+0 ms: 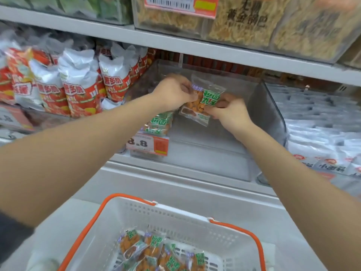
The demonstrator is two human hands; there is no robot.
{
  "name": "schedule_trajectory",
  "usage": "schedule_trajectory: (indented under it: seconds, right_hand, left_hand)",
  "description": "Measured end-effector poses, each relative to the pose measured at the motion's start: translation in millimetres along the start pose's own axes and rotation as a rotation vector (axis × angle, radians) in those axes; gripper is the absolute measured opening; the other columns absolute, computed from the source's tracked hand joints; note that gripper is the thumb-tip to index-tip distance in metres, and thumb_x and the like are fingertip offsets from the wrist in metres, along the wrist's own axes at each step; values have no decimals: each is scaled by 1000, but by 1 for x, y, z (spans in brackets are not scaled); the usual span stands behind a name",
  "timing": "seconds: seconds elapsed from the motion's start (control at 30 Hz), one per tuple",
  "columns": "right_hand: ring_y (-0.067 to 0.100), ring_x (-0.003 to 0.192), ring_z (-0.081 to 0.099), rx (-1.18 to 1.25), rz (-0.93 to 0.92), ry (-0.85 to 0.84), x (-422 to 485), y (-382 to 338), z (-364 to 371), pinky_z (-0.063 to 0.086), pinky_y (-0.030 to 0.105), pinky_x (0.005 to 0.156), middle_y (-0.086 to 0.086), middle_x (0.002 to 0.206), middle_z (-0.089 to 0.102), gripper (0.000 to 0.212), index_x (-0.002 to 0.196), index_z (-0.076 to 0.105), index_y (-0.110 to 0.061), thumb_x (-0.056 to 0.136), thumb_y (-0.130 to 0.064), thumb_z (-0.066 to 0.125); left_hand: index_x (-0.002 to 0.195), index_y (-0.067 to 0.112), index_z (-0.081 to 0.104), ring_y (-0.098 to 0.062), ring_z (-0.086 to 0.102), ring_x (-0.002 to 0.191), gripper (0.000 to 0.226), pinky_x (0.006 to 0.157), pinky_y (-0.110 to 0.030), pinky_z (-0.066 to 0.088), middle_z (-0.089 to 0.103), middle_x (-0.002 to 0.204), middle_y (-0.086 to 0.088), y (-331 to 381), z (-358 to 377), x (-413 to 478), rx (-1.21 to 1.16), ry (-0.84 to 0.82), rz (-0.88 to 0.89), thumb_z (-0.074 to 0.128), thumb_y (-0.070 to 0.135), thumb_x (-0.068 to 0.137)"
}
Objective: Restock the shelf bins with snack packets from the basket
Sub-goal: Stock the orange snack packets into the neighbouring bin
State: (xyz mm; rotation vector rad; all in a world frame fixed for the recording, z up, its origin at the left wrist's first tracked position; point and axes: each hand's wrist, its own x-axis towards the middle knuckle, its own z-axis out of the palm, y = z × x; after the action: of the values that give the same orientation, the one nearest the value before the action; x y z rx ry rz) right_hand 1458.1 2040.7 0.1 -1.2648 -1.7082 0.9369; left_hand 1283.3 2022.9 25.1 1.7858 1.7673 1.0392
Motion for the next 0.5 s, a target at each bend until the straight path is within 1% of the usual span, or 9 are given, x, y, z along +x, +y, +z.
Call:
schedule_trajectory:
  seconds: [0.07, 0.1, 0.2, 0.3, 0.37, 0.4, 0.43, 0.47, 0.5]
  right_hand:
    - [25, 86, 67, -39, 62, -7, 23, 12, 13, 56, 48, 85, 15, 96, 69, 30, 105, 60, -3, 80, -4, 77]
    - [29, 92, 67, -57, 101, -11, 35, 19, 20, 55, 51, 87, 18, 102, 68, 37, 112, 58, 1, 80, -4, 77]
    - [31, 105, 65, -122, 180, -17, 61, 28, 34, 55, 46, 90, 13, 119, 64, 56, 128, 52, 1, 80, -10, 79]
    - [30, 105, 65, -266, 193, 6, 76, 38, 43, 55, 43, 89, 10, 118, 64, 54, 123, 55, -4, 78, -20, 81]
    - [30, 108, 63, -344, 196, 9, 78, 42, 50, 55, 42, 89, 10, 123, 63, 62, 128, 52, -6, 79, -30, 80]
    - [30, 108, 62, -360, 205, 6, 77, 43, 54, 55, 39, 85, 9, 124, 62, 62, 130, 52, -8, 80, -34, 78]
    - [28, 105, 64, -384, 206, -6, 78, 45, 57, 54, 35, 79, 9, 122, 64, 56, 127, 55, -10, 82, -35, 75]
    - [26, 98, 65, -398, 208, -32, 76, 42, 59, 53, 33, 73, 8, 116, 67, 45, 121, 60, -12, 84, -34, 72]
    - [26, 93, 66, -391, 205, -69, 76, 42, 60, 55, 34, 73, 8, 110, 69, 34, 113, 64, -12, 86, -31, 71]
  left_hand:
    - [114, 11, 65, -20, 64, 102, 36, 92, -36, 52, 68, 112, -5, -9, 4, 21, 135, -21, -33, 73, 29, 84]
    - [113, 14, 65, -20, 63, 103, 34, 92, -37, 52, 68, 113, -4, -13, 7, 29, 186, -21, -44, 73, 30, 84]
    - [109, 22, 64, -17, 62, 102, 26, 91, -37, 52, 67, 112, 3, -26, 15, 45, 285, 39, -63, 71, 33, 86]
    - [104, 26, 68, -16, 63, 101, 18, 88, -34, 53, 68, 113, 7, -35, 21, 51, 367, 75, -85, 70, 31, 87]
    - [108, 27, 68, -16, 63, 103, 19, 85, -31, 52, 68, 116, 6, -41, 23, 54, 354, 102, -98, 67, 27, 89]
    - [113, 27, 66, -17, 63, 105, 23, 86, -32, 52, 67, 119, 5, -44, 24, 55, 332, 123, -107, 64, 24, 90]
    - [117, 27, 63, -18, 62, 106, 27, 87, -33, 53, 66, 120, 4, -46, 25, 56, 313, 140, -116, 61, 20, 91]
    - [119, 27, 62, -18, 62, 107, 29, 88, -34, 53, 65, 122, 3, -47, 25, 57, 306, 148, -120, 58, 17, 92]
    - [119, 27, 61, -19, 61, 108, 30, 89, -35, 53, 64, 124, 2, -48, 24, 57, 309, 146, -121, 56, 15, 92]
